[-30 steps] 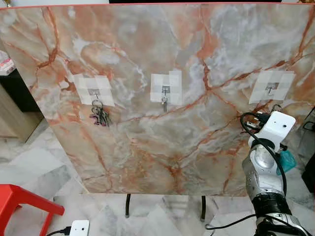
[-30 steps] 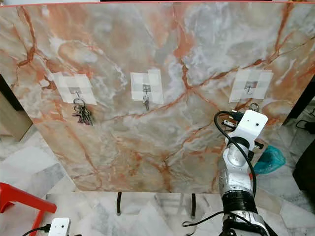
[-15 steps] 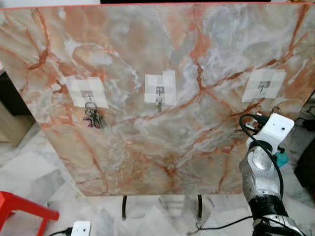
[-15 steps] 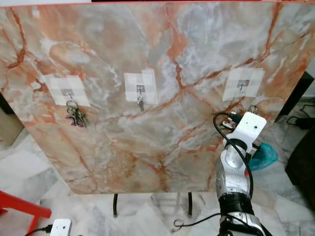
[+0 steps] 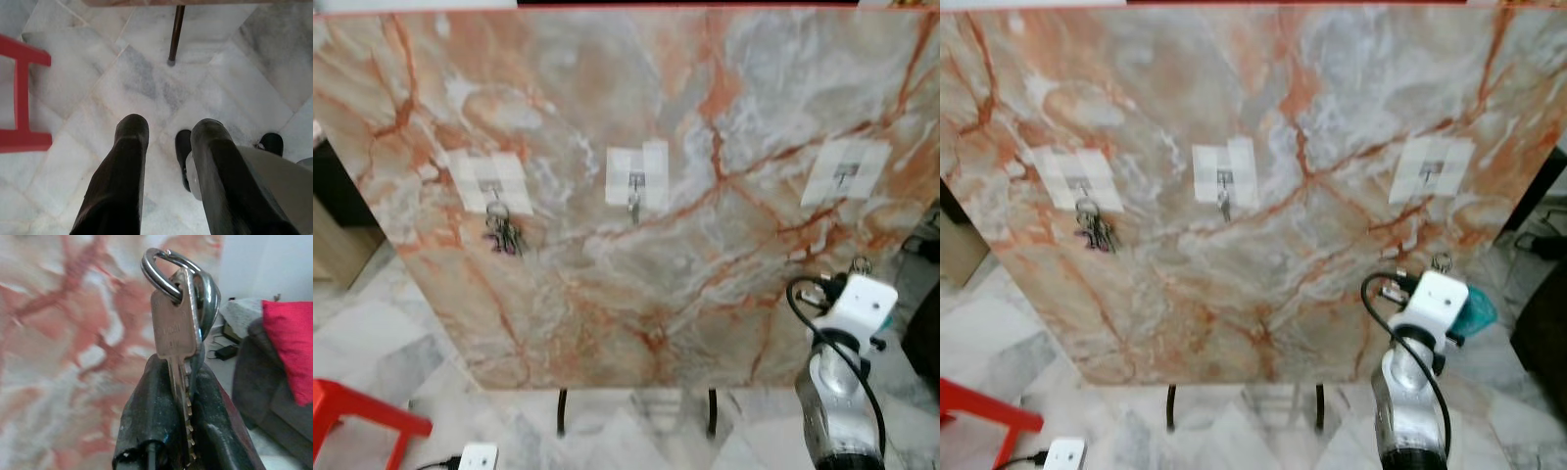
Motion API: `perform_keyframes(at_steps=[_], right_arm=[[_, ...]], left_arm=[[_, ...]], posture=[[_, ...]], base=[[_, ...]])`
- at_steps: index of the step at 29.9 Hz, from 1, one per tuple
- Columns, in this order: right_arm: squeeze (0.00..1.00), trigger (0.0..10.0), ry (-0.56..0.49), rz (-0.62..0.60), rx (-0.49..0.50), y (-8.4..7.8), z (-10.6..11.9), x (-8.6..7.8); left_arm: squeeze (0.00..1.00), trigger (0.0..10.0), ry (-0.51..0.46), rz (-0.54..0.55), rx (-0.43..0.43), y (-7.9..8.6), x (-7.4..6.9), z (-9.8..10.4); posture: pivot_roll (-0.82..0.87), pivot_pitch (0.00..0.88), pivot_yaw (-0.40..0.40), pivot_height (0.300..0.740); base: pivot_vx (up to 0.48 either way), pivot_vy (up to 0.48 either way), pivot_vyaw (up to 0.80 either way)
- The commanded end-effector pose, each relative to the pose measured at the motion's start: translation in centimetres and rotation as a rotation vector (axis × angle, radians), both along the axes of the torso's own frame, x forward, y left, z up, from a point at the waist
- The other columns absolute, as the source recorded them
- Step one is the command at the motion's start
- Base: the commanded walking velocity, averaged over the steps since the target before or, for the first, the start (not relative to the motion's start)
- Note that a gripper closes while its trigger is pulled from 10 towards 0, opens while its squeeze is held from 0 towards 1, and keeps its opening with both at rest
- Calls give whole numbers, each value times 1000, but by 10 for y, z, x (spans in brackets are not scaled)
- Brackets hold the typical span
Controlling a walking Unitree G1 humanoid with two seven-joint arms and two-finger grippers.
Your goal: Hang keys on a hook
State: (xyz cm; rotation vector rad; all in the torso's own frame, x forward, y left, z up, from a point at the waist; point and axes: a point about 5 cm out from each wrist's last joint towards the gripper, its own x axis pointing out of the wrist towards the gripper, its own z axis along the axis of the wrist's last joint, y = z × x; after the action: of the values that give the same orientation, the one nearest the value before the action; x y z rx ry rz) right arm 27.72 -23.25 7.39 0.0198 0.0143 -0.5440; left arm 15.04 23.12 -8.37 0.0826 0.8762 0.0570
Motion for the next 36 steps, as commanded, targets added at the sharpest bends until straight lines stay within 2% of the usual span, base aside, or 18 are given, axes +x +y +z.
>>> perform_keyframes(at_steps=[1, 5, 12, 32, 36], right_arm=[[0, 10000, -34, 11, -22, 1, 9, 0], [0, 10000, -34, -1, -25, -1, 11, -5], [0, 10000, -58, 5, -17, 2, 20, 3], [0, 10000, -67, 10, 0, 7, 24, 9], [0, 10000, -66, 7, 2, 8, 24, 9]], left_arm=[[0, 10000, 1, -1, -5, 0, -1, 0], [0, 10000, 0, -4, -2, 0, 0, 0], [0, 10000, -2, -7, -3, -1, 0, 0], [0, 10000, 1, -9, -17, -4, -1, -1], [0, 10000, -3, -25, -24, -6, -2, -1]], posture=[[-3, 0, -36, 740], [-7, 0, -32, 740], [-4, 0, -34, 740], [-2, 0, -37, 740], [-2, 0, -37, 740]], base=[[0, 0, 0], [0, 0, 0], [0, 0, 0], [264, 0, 0], [0, 0, 0]])
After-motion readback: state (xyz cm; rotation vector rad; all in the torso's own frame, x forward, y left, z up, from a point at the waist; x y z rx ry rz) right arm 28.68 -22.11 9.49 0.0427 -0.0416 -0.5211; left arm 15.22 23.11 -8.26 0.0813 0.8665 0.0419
